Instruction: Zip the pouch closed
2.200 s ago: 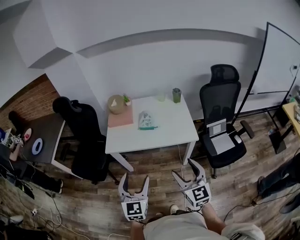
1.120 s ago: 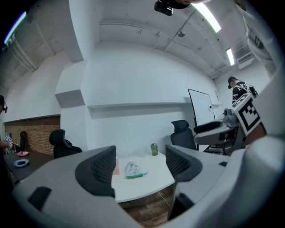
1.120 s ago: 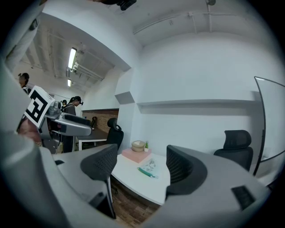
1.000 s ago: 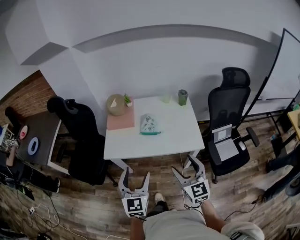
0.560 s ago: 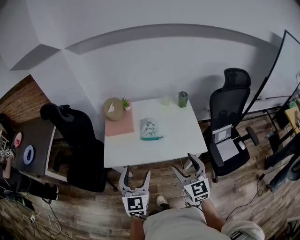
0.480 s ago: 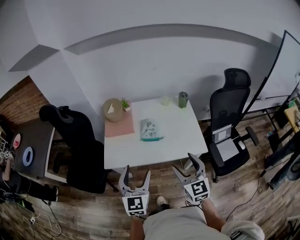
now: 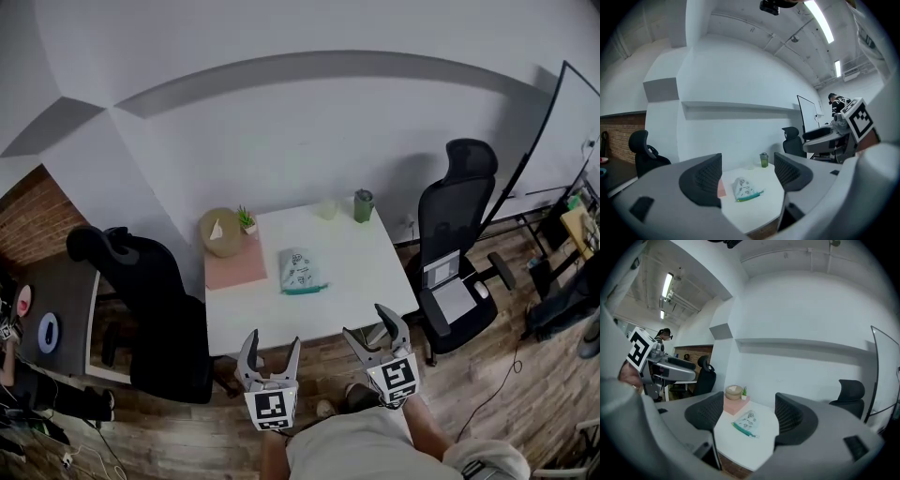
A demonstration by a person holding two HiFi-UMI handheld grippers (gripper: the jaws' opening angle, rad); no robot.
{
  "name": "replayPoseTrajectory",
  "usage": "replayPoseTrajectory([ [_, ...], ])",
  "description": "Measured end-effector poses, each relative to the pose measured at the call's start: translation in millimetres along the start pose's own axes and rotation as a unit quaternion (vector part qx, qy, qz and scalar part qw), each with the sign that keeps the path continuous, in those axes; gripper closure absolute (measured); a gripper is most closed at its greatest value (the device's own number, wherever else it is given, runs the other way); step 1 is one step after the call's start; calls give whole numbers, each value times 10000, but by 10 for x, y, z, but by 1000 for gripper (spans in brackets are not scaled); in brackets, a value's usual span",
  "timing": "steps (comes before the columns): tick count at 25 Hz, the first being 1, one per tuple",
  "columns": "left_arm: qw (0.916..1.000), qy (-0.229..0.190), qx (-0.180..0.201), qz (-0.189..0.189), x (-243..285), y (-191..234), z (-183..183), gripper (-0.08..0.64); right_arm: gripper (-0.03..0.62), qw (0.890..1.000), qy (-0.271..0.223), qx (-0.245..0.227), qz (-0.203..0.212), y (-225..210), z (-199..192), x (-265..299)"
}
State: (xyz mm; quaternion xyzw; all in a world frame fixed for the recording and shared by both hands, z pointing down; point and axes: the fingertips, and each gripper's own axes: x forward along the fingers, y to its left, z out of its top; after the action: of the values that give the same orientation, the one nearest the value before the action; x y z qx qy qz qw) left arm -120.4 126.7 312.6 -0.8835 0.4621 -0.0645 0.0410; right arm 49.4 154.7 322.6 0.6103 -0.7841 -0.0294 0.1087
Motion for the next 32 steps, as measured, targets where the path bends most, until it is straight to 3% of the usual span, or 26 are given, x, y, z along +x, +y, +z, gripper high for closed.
replayPoseTrajectory([
  [17,9999,132,20,-31,735,318,-80,226,256,10000,48,83,-9,-315,-52,762],
  [32,9985,472,-9,285,1630,505,-193,227,257,9982,300,165,496,-835,-186,1634],
])
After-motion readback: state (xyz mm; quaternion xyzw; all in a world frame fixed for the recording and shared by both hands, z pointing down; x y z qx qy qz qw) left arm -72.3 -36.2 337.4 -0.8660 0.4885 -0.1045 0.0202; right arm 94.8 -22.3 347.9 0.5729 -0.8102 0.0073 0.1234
